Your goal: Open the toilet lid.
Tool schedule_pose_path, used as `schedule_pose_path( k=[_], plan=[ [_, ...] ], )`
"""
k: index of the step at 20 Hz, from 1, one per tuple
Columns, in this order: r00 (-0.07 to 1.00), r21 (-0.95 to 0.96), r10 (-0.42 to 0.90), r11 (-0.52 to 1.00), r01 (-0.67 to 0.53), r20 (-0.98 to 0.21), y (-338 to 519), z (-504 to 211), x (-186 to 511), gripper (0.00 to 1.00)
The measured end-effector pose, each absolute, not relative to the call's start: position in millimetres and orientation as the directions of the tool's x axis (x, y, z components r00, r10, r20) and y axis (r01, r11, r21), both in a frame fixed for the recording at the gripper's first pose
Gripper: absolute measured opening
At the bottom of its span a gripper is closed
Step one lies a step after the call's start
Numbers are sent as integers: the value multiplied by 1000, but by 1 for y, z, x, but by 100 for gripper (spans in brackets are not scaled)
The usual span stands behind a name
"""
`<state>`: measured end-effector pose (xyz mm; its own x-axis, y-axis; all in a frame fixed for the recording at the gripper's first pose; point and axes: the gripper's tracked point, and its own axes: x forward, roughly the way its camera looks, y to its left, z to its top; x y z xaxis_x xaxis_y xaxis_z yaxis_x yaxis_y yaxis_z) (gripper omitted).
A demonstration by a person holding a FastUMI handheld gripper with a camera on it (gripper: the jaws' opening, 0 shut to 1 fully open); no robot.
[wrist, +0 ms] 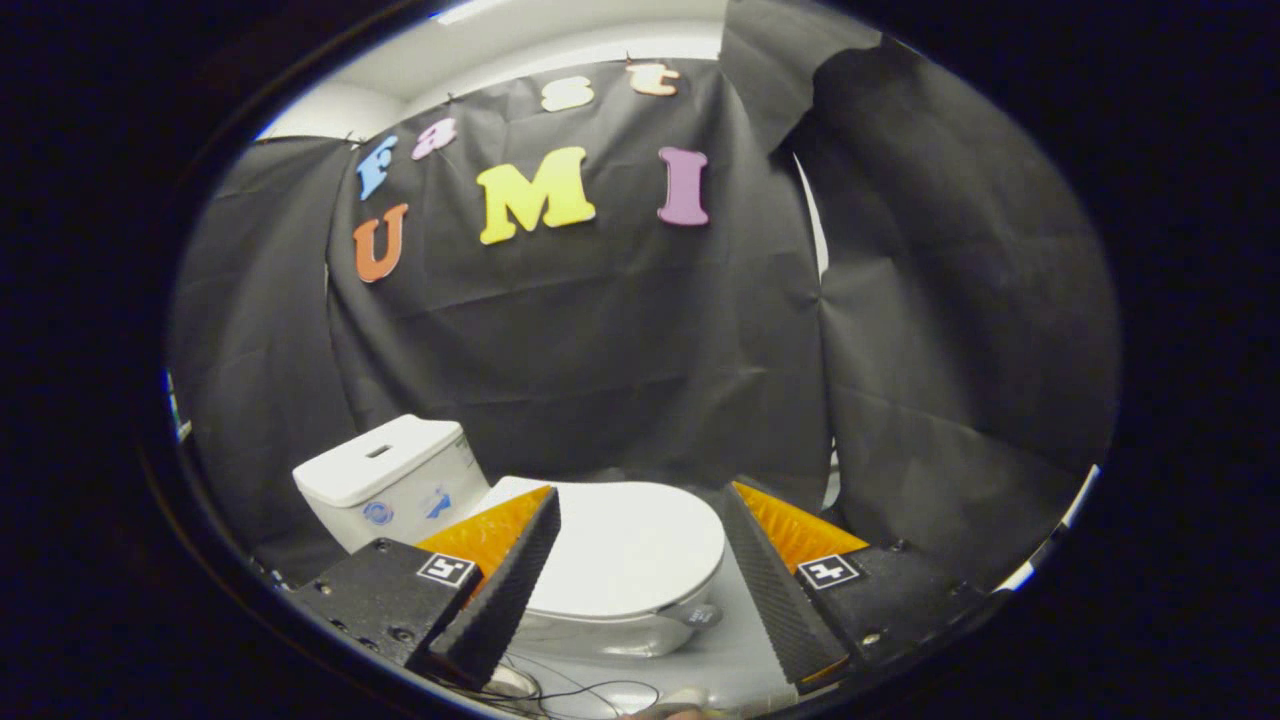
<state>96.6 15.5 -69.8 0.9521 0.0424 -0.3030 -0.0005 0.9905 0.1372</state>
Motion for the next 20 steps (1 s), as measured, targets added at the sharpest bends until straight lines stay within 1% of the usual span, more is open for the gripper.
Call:
schedule_pose_path(
  k=[4,5,7,11,15,18,20],
  plan=[
    [875,205,68,978,36,-480,3,-118,110,100],
    [853,228,70,972,58,-517,1,-131,113,100],
    [797,220,28,967,132,-603,-10,-161,116,100],
    [744,260,54,952,164,-666,-9,-206,122,99],
    [662,281,76,937,209,-746,-24,-242,126,98],
    [622,320,109,917,238,-775,-29,-260,128,98],
    [614,354,138,902,246,-777,-29,-267,130,97]
  ],
)
